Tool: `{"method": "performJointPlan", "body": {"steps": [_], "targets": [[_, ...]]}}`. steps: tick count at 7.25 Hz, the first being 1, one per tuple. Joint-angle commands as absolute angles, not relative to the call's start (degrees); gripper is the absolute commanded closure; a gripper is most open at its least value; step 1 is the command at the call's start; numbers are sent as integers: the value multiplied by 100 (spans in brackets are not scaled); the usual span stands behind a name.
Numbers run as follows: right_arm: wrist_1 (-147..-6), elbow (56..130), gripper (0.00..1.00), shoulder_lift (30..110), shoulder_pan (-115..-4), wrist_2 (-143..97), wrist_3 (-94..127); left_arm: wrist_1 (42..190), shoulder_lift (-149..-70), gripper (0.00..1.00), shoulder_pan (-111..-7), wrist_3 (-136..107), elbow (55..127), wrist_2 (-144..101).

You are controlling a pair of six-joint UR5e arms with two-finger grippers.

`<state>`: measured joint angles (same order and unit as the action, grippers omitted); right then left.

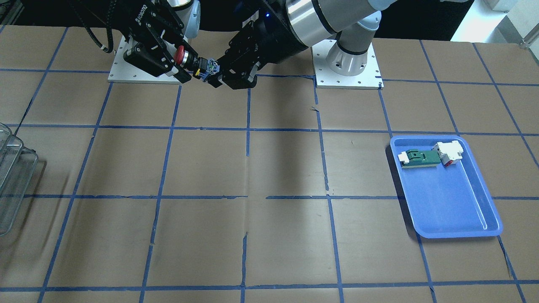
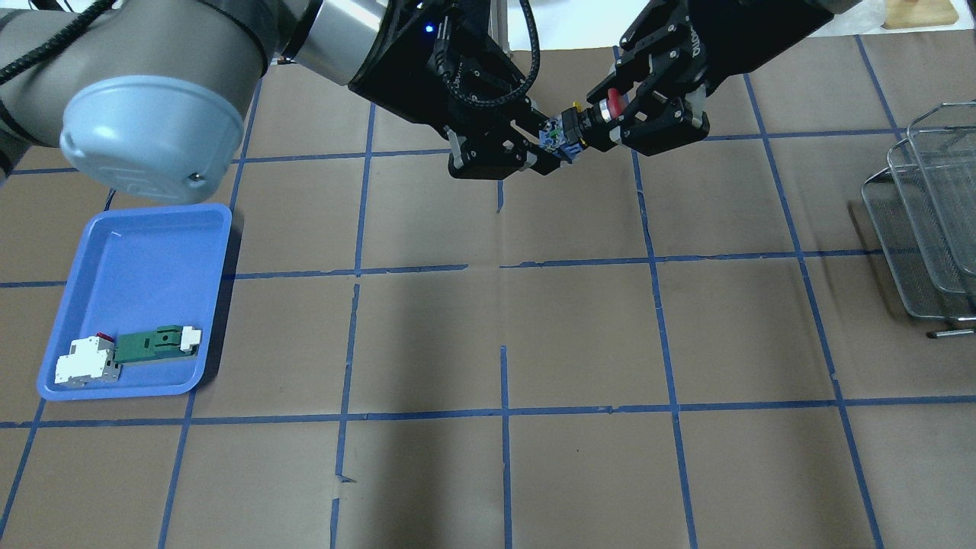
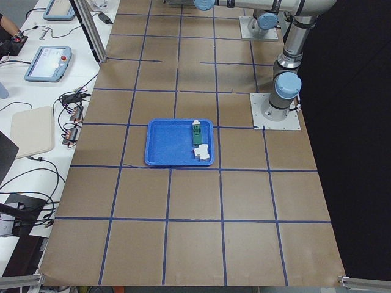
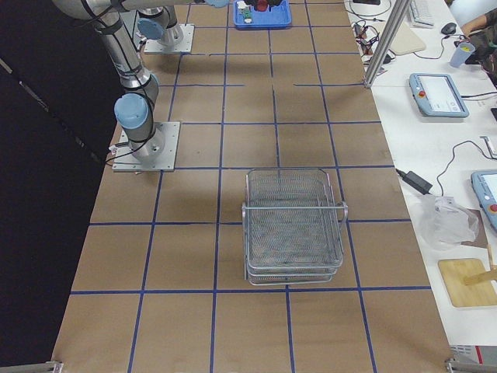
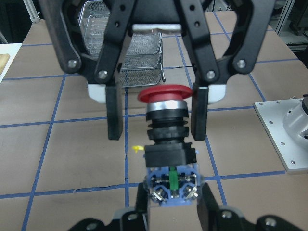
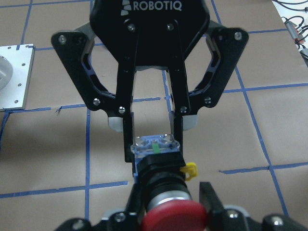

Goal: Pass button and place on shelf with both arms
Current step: 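Open the left gripper and pull it back while the right gripper holds the button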

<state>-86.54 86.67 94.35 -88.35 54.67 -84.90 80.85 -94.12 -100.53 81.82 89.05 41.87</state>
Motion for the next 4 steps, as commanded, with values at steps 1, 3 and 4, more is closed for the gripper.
{"method": "performJointPlan", "body": {"steps": [1,3,4], "targets": [[-8657,8666,100,9457,-8833,5467,-8490,8077,-9360,82,-10055,8148,8947,4175],[-8657,8666,100,9492,-8833,5467,-8490,8068,-9360,1,-10046,7685,8886,4288],[-8657,8675,100,9492,-8833,5467,-8490,8051,-9343,0,-10020,7612,8799,4402]]}}
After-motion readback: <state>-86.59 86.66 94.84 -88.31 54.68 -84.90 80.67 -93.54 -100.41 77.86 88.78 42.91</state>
